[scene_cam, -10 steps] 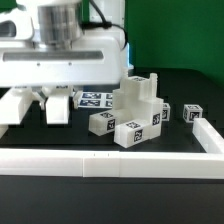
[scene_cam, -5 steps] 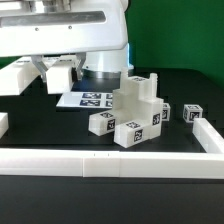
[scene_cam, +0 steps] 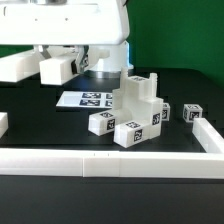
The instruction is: Assemble chair
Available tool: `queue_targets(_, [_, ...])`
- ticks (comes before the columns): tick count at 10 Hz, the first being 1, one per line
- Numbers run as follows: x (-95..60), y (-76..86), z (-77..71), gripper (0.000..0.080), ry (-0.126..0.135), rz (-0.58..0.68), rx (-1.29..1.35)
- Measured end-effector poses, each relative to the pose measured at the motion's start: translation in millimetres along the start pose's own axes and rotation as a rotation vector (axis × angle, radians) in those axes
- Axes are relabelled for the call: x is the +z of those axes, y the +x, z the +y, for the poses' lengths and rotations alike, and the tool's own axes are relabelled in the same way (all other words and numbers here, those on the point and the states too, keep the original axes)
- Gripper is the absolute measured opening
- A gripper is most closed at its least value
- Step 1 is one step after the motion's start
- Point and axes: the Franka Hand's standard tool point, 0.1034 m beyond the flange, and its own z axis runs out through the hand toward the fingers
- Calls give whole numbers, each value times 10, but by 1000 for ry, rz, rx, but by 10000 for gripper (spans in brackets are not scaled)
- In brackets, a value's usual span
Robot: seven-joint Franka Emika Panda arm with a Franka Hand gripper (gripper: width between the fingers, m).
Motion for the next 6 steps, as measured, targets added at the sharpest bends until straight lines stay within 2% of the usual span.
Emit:
queue_targets(2, [-108,-165,-56,284,24,-2,194])
queue_targets(3, [-171,-306,-179,284,32,-6,297])
queue_targets(4, [-204,-375,-309,284,31,-5,356])
queue_targets(5, [-178,-373,-338,284,40,-11,408])
queue_targets(6, [-157,-374,-328,284,39,-15,460])
